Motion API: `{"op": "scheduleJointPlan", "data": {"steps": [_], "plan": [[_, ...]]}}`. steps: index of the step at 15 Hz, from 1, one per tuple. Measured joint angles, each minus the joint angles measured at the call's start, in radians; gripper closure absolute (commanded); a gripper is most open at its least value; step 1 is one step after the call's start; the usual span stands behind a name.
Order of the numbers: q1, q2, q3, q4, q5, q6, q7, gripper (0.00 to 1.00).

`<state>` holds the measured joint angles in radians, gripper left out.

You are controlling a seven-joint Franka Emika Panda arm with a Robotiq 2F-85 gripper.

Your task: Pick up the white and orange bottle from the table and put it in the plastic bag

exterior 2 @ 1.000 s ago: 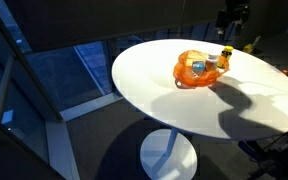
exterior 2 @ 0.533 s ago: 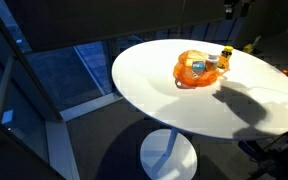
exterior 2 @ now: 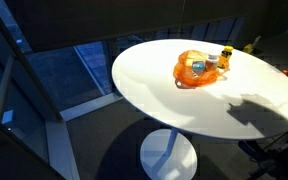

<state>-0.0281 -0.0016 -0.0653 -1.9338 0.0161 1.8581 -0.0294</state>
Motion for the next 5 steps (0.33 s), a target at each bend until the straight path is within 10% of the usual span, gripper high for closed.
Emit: {"op": "scheduleJointPlan", "data": {"steps": [5], "plan": [[-0.002,-0.057,-0.004,-0.005,0.000,-0.025,0.003,0.00]]}}
